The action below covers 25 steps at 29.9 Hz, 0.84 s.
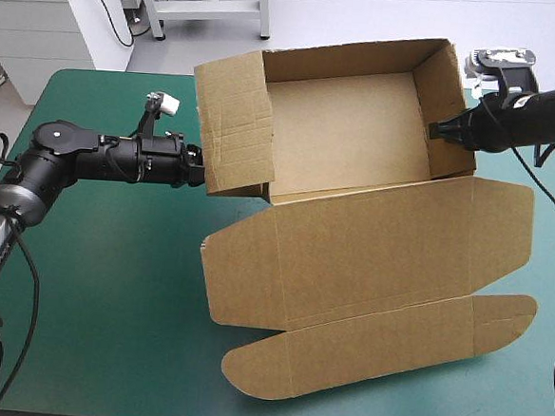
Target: Fold the box
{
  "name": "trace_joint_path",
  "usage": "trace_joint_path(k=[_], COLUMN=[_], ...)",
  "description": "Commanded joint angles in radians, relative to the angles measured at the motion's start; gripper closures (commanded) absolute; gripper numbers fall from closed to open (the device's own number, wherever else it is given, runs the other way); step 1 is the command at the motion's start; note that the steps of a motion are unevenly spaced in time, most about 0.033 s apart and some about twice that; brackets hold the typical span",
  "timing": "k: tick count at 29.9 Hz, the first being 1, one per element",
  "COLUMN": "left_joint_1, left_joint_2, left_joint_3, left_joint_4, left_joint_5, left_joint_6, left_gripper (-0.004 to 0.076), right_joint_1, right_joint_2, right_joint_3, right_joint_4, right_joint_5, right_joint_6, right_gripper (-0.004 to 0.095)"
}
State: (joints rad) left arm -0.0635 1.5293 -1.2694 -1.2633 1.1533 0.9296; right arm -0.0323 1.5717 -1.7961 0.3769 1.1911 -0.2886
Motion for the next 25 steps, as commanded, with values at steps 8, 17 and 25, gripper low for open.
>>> trace_joint_path(k=[8, 17, 25], left_joint_1=[-0.004, -0.004, -0.004], left_joint_2=[-0.037, -0.039, -0.039], left_joint_3=[-0.033, -0.044, -0.044], left_joint_4=[-0.266, -0.284, -0.348], left_joint_5=[0.084, 0.097, 0.098], left_joint_6=[0.063, 0.066, 0.095], left_gripper=[0.0719, 0.0598, 0.0257], right_joint_1=[0.0, 0.0, 0.023], right_joint_2=[-0.045, -0.045, -0.045], right_joint_3=[-0.03, -0.03, -0.03], right_joint_4=[0.01, 0.02, 0.029], right_joint_5=[-0.046, -0.044, -0.05], right_joint_6=[0.014, 0.017, 0.017], right_gripper=[0.0927, 0.0927, 0.0927])
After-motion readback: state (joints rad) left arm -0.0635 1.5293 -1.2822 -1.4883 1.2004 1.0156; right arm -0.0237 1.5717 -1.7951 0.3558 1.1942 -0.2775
